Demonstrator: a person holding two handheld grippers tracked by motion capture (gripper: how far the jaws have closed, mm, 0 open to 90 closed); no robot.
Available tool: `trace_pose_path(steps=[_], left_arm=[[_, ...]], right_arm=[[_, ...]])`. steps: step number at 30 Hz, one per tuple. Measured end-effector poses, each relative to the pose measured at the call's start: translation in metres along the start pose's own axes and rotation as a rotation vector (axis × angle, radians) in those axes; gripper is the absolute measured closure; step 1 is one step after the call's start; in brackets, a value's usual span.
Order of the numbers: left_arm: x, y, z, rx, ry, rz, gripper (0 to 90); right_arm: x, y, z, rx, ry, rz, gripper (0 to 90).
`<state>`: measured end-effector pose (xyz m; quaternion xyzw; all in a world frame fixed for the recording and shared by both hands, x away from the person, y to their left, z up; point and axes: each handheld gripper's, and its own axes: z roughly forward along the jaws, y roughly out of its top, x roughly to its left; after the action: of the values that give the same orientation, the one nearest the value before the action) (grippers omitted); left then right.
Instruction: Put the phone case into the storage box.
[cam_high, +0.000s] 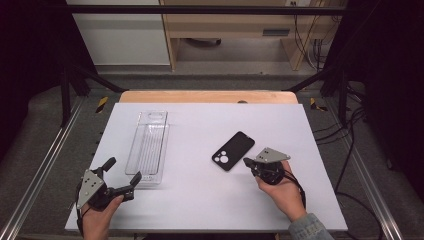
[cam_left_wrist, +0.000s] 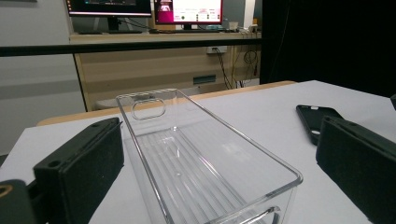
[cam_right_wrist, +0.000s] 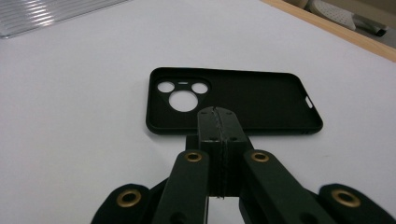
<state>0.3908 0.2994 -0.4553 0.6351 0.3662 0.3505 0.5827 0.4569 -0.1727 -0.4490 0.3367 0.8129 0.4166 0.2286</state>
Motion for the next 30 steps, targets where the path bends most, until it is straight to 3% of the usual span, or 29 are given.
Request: trace_pose_path(steps=[30], left_arm=[[0.000,0.000,0.000,0.001,-0.002,0.001,0.7]], right_arm=[[0.015,0.013,0.023,0.016,0.056,-0.028,90.0]])
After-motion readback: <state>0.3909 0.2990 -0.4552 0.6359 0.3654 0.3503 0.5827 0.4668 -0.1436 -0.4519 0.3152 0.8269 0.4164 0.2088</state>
